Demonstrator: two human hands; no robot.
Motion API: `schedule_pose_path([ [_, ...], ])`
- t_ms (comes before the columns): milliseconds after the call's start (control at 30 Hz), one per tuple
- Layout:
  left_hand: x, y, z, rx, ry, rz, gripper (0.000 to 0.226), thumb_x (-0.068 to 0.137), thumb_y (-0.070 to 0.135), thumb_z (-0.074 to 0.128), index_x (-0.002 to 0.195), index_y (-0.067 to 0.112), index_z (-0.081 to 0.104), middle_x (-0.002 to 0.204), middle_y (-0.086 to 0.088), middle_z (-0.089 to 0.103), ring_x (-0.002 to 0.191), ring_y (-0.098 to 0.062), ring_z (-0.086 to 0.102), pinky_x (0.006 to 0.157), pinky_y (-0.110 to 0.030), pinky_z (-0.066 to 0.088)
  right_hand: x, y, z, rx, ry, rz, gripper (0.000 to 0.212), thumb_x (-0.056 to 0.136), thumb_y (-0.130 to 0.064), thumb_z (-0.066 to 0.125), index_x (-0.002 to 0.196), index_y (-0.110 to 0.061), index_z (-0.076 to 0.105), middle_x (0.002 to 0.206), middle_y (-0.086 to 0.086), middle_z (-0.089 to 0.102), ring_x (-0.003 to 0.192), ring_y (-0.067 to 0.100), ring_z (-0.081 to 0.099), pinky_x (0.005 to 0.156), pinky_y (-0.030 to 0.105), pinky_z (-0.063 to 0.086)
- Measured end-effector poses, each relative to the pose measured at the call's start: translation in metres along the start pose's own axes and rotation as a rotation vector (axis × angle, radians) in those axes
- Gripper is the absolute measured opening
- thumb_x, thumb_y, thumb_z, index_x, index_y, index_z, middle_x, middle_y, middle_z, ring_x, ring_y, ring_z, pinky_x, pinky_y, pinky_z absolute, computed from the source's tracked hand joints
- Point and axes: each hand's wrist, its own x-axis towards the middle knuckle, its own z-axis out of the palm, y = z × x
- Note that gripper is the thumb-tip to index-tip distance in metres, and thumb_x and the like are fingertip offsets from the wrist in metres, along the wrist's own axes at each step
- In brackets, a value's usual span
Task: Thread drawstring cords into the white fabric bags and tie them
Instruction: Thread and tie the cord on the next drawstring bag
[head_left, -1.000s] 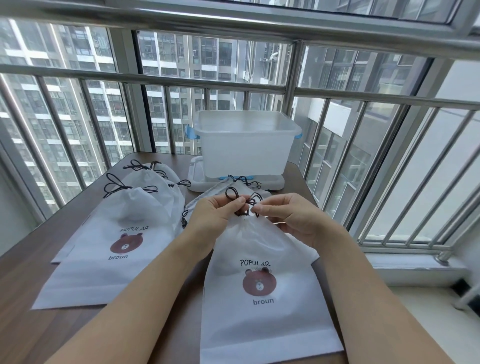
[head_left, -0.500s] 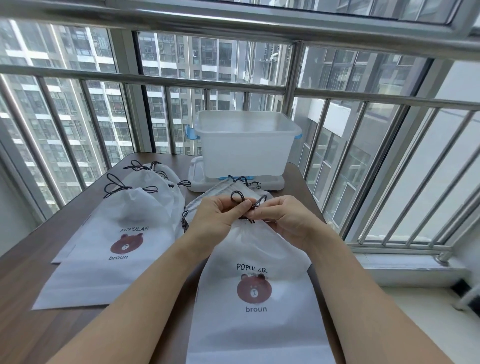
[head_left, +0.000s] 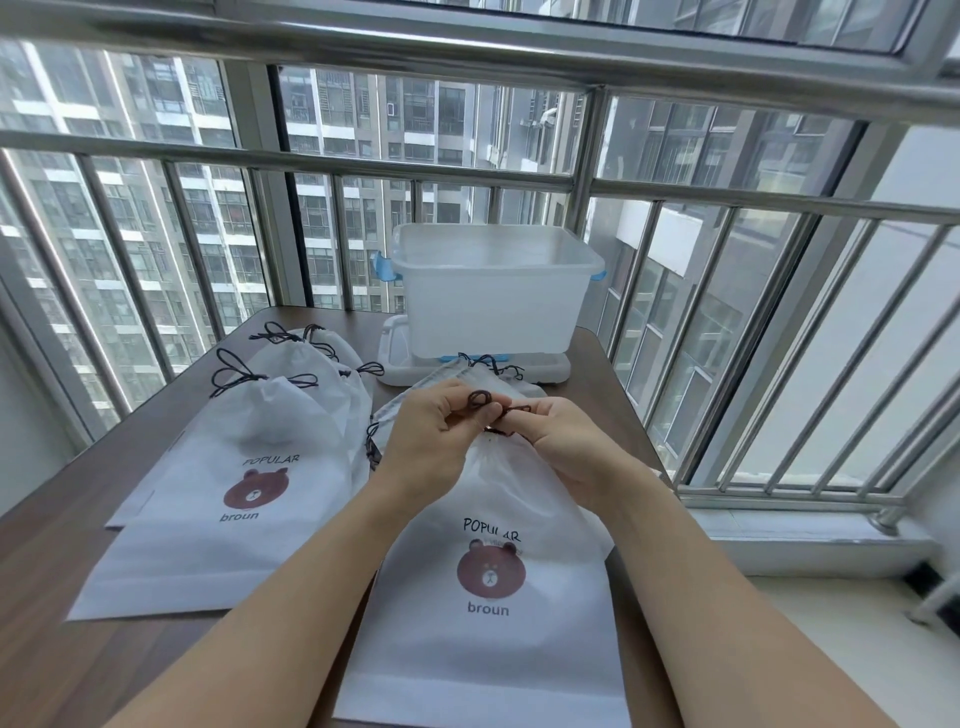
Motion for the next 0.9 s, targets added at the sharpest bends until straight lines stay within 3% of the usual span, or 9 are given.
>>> schedule_pose_path([
  [133,0.001,0.005,0.001,-0.209,0.010,-0.128,0.020,0.092,-0.001,0.063,0.092,0.014,0.076,0.084,0.004,0.076,0.086,-0.011,0.072,0.083,-0.022,0.054,-0.007,-0.007,-0.006,0.183,-0.084,0.057,0.010,0.092,0.000,0.066,0.102,-0.001,0.069,0.095,0.012,0.074,0.080,0.016,0.072,0.069,0.022,0.057],
  [233,0.000,0.008,0.000,-0.238,0.011,-0.138,0.017,0.092,-0.001,0.062,0.097,0.010,0.075,0.083,0.006,0.076,0.083,-0.006,0.071,0.079,-0.015,0.052,-0.012,-0.013,-0.012,0.252,-0.133,0.080,0.019,0.084,-0.008,0.073,0.103,-0.005,0.067,0.093,0.010,0.072,0.078,0.019,0.070,0.063,0.026,0.058],
  [367,0.000,0.011,0.001,-0.257,0.013,-0.159,0.017,0.093,0.002,0.062,0.095,0.012,0.075,0.083,0.008,0.076,0.083,-0.003,0.070,0.079,-0.013,0.050,-0.010,-0.013,-0.015,0.227,-0.100,0.090,0.041,0.081,-0.022,0.076,0.114,0.000,0.071,0.100,0.012,0.070,0.081,0.022,0.065,0.067,0.029,0.057],
  [533,-0.001,0.011,0.002,-0.303,0.028,-0.239,0.015,0.096,0.005,0.060,0.097,0.005,0.074,0.077,0.008,0.074,0.074,-0.001,0.067,0.074,-0.012,0.049,-0.007,-0.012,-0.019,0.122,-0.043,0.004,0.011,0.087,-0.016,0.073,0.094,-0.007,0.072,0.088,0.007,0.073,0.077,0.018,0.068,0.072,0.030,0.054],
  [667,0.000,0.010,0.002,-0.350,0.011,-0.306,0.014,0.095,0.006,0.061,0.094,0.008,0.074,0.075,0.001,0.075,0.074,-0.008,0.069,0.075,-0.015,0.052,-0.007,-0.015,-0.021,0.103,-0.024,-0.029,0.013,0.088,-0.005,0.072,0.101,-0.003,0.073,0.089,0.010,0.072,0.078,0.018,0.065,0.074,0.027,0.054],
  [800,0.000,0.008,0.002,-0.354,0.006,-0.326,0.013,0.093,0.002,0.062,0.097,0.005,0.074,0.077,-0.002,0.075,0.075,-0.010,0.070,0.075,-0.015,0.052,-0.009,-0.018,-0.022,0.088,0.019,-0.044,0.014,0.089,0.004,0.067,0.091,-0.008,0.075,0.077,0.007,0.070,0.067,0.013,0.061,0.065,0.021,0.052],
  [900,0.000,0.007,0.003,-0.297,-0.001,-0.311,0.014,0.093,0.002,0.063,0.101,0.003,0.074,0.079,-0.003,0.074,0.076,-0.009,0.069,0.076,-0.015,0.051,-0.009,-0.018,-0.020,-0.018,0.052,-0.046,0.015,0.090,0.003,0.064,0.093,-0.005,0.075,0.075,0.007,0.069,0.066,0.014,0.061,0.064,0.020,0.052],
])
